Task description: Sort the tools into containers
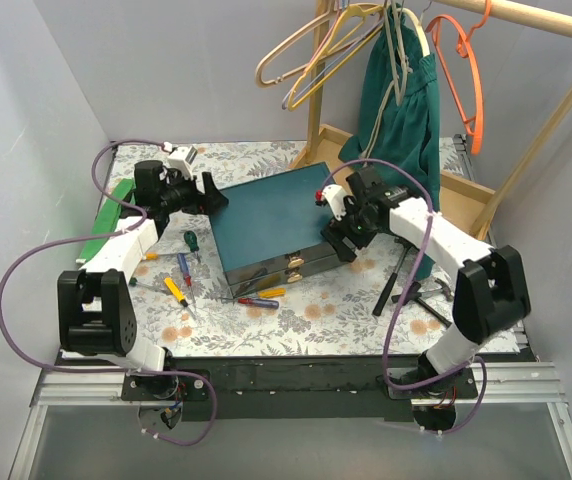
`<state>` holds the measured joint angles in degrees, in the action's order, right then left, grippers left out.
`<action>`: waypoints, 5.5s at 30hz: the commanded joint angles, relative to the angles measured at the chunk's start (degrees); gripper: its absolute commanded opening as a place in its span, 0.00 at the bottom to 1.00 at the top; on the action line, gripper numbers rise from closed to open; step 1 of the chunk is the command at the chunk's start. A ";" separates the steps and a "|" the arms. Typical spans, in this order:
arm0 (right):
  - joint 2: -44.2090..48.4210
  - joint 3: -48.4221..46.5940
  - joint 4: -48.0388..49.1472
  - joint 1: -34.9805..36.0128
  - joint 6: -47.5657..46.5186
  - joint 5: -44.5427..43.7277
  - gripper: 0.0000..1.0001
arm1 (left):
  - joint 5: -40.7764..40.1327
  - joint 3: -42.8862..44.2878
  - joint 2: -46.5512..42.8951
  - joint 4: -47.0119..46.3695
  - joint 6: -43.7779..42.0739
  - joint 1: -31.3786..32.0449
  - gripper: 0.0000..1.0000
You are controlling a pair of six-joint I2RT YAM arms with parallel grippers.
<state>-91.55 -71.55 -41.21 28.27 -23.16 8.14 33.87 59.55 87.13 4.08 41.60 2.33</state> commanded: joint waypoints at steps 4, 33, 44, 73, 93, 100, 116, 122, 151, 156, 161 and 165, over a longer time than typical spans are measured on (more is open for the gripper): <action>-12.68 -16.23 16.60 -1.55 6.80 -6.65 0.88 | 3.05 -5.58 -8.03 4.97 2.08 1.27 0.80; -3.91 -15.56 16.34 -2.96 25.50 1.87 0.92 | 3.13 11.38 -3.11 2.86 8.32 0.84 0.98; -8.02 -14.58 15.64 -2.78 37.21 8.91 0.91 | 1.38 7.69 -3.99 4.80 10.95 0.84 0.98; -14.71 -17.92 15.19 -0.85 43.02 12.07 0.90 | -1.26 -2.42 -10.23 5.24 9.55 0.75 0.98; -13.67 -11.17 9.22 -0.22 46.27 -10.51 0.88 | -3.45 -3.12 -10.76 5.33 8.93 0.84 0.98; -8.48 -6.15 8.25 -5.06 45.48 -11.39 0.87 | -4.77 -4.09 -9.97 4.71 8.67 0.75 0.98; 3.74 2.11 5.00 -12.28 38.02 -9.29 0.84 | -4.51 -2.68 -7.59 2.69 9.72 0.84 0.98; 7.08 1.85 3.86 -12.36 35.38 -8.41 0.84 | -4.77 -1.37 -7.85 2.69 9.11 0.75 0.98; 16.49 3.43 7.46 -11.66 26.06 3.81 0.83 | -26.48 6.81 9.63 26.07 8.14 -4.97 0.55; 16.40 3.87 8.34 -11.66 26.23 3.37 0.84 | -29.99 2.77 9.37 26.42 10.16 -4.35 0.57; 15.96 4.14 8.78 -11.66 26.32 2.93 0.84 | -30.09 1.01 10.42 25.11 11.30 -4.26 0.54; 14.73 3.26 8.60 -11.66 26.32 2.76 0.84 | -29.74 1.88 12.27 25.10 11.22 -4.35 0.46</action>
<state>-76.47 -67.59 -34.52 16.58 3.40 11.09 4.89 60.73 98.50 29.76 52.27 -2.11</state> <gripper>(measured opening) 0.839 0.534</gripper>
